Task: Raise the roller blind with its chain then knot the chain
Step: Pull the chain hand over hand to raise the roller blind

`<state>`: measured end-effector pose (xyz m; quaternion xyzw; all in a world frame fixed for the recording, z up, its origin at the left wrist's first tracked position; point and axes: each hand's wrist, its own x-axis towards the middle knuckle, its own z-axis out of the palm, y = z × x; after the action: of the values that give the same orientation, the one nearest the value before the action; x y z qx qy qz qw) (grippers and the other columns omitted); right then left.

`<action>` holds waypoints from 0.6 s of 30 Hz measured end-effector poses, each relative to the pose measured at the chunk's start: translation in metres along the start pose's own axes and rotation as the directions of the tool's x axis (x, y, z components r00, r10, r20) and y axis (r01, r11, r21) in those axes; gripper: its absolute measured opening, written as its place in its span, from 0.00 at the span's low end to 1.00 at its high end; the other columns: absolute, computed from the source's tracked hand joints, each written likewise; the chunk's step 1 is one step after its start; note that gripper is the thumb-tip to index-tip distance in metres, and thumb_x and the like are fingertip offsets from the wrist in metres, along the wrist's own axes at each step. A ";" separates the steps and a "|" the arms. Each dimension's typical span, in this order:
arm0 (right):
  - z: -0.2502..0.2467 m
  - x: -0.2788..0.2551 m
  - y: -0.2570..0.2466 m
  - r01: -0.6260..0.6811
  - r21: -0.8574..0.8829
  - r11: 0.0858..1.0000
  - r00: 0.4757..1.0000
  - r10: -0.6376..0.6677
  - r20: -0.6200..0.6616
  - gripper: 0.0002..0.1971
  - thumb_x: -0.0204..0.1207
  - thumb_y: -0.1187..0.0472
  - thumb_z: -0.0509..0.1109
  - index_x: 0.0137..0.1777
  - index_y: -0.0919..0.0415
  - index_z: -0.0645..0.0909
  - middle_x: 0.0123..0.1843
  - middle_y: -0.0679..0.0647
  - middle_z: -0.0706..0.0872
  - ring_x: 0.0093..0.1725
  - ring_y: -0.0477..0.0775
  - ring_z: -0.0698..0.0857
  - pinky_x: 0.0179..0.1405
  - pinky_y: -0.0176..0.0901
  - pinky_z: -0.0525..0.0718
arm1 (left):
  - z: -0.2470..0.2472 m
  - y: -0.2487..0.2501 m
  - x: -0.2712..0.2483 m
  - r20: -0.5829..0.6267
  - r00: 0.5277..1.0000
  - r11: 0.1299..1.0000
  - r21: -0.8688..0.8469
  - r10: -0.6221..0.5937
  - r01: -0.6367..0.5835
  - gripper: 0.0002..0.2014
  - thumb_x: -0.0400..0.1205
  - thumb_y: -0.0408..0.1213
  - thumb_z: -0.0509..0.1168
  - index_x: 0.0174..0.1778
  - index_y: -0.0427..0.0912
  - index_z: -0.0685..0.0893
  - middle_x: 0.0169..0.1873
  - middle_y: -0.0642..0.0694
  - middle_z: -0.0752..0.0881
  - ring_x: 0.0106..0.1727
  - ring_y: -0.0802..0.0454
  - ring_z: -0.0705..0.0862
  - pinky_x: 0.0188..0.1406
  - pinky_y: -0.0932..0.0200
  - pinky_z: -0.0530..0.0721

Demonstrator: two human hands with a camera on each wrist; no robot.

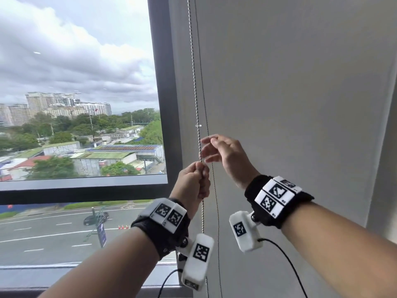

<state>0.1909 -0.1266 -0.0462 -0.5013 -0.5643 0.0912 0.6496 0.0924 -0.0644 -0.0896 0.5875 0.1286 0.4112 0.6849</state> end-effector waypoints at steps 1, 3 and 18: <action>0.002 0.007 -0.009 0.012 0.012 1.000 1.000 -0.012 0.002 0.17 0.85 0.60 0.54 0.55 0.67 0.83 0.43 0.66 0.88 0.44 0.56 0.87 0.51 0.58 0.86 | -0.002 -0.003 -0.002 -0.006 1.000 1.000 0.009 -0.007 0.007 0.20 0.78 0.21 0.40 0.26 0.43 0.68 0.15 0.52 0.60 0.15 0.58 0.55 0.20 0.65 0.48; 0.007 0.018 -0.025 0.020 0.050 0.999 1.000 -0.021 0.014 0.17 0.85 0.59 0.54 0.57 0.68 0.82 0.44 0.69 0.88 0.45 0.60 0.88 0.49 0.57 0.86 | -0.004 -0.007 -0.005 -0.019 1.000 0.999 0.031 -0.019 0.019 0.20 0.78 0.22 0.40 0.26 0.43 0.67 0.15 0.53 0.60 0.15 0.58 0.55 0.20 0.67 0.49; 0.037 0.033 -0.031 0.019 0.220 0.975 1.000 -0.017 -0.015 0.18 0.89 0.63 0.50 0.35 0.58 0.69 0.26 0.57 0.75 0.22 0.52 0.70 0.25 0.44 0.69 | -0.026 -0.036 -0.032 0.001 0.991 0.989 0.060 -0.133 0.133 0.18 0.86 0.36 0.52 0.32 0.39 0.79 0.20 0.46 0.71 0.19 0.55 0.67 0.21 0.65 0.62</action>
<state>0.1584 -0.0985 -0.0064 -0.4216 -0.5511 0.1440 0.7056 0.0693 -0.0681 -0.1394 0.5987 0.1780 0.3591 0.6934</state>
